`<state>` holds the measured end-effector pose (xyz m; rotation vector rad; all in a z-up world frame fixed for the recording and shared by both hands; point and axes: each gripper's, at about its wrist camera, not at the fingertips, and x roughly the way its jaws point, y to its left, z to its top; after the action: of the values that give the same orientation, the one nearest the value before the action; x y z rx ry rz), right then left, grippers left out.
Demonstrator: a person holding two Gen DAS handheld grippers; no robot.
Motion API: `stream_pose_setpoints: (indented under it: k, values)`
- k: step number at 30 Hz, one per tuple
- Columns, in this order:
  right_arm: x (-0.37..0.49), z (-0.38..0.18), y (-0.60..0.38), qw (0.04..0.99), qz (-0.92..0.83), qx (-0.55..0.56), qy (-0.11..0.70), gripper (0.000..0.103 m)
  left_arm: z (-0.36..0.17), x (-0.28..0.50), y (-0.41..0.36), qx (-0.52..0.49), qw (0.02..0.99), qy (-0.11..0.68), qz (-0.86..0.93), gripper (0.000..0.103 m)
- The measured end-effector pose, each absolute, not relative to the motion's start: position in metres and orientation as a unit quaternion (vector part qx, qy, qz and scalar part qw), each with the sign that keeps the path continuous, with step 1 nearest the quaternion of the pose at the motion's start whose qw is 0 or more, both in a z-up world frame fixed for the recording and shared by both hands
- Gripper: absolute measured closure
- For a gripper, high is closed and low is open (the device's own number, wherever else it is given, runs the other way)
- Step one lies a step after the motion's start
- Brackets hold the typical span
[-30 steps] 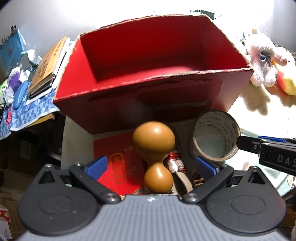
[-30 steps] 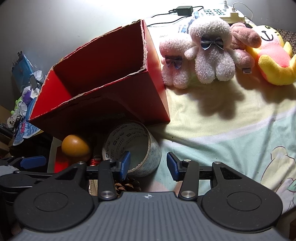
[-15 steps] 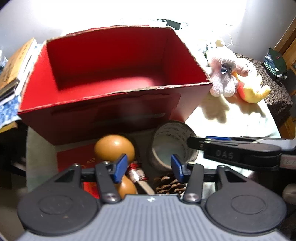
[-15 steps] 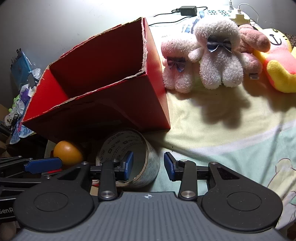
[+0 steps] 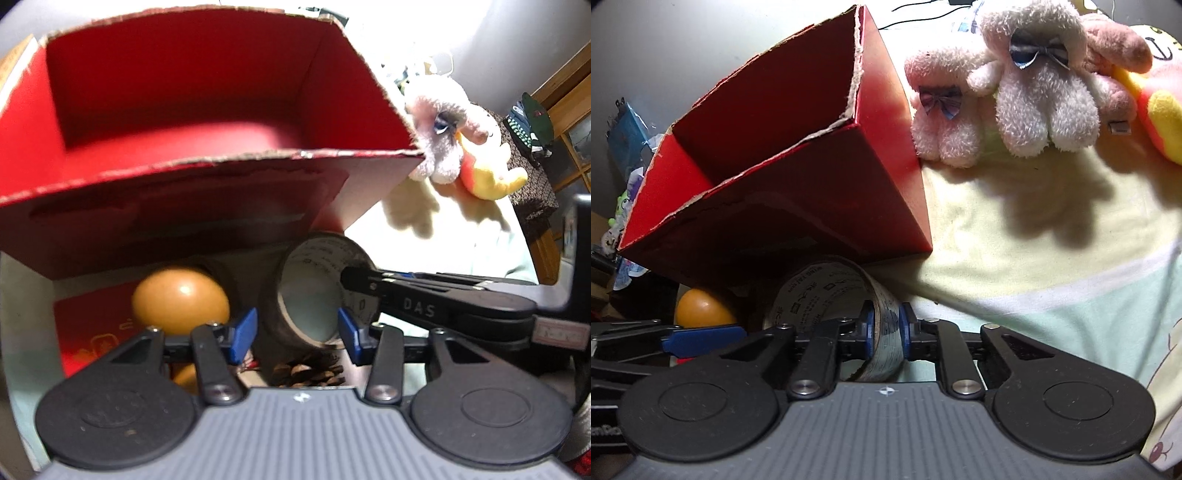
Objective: Organize objects
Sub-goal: 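Reach the left gripper to the roll of packing tape and grasp its rim, then lift the tape roll with the left gripper and carry it over the red box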
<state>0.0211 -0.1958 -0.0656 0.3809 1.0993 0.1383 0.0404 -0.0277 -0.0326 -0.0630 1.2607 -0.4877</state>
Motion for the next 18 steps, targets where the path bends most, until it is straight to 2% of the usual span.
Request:
stream_pose_setpoints:
  k: [2,4,5,6,11,18]
  values:
    - [0.019,-0.065,-0.198,0.833,0.063,0.182,0.518,0.091,-0.039,0.043,-0.029,-0.035,0.773,0.591,-0.229,0.057]
    - [0.017,-0.064,-0.2,0.834,0.061,0.185,0.517,0.092,-0.041,0.044,-0.027,-0.04,0.767,0.597,-0.233,0.064]
    - [0.016,-0.064,-0.201,0.834,0.06,0.188,0.516,0.092,-0.042,0.044,-0.028,-0.04,0.765,0.598,-0.237,0.076]
    - [0.014,-0.063,-0.203,0.835,0.057,0.191,0.514,0.092,-0.041,0.044,-0.029,-0.04,0.762,0.6,-0.242,0.079]
    - [0.002,-0.045,-0.211,0.849,0.041,0.188,0.493,0.092,-0.025,0.038,-0.039,-0.021,0.772,0.575,-0.27,0.081]
    - [-0.015,0.013,-0.225,0.881,0.028,0.189,0.433,0.091,0.032,0.029,-0.043,-0.003,0.803,0.496,-0.329,0.081]
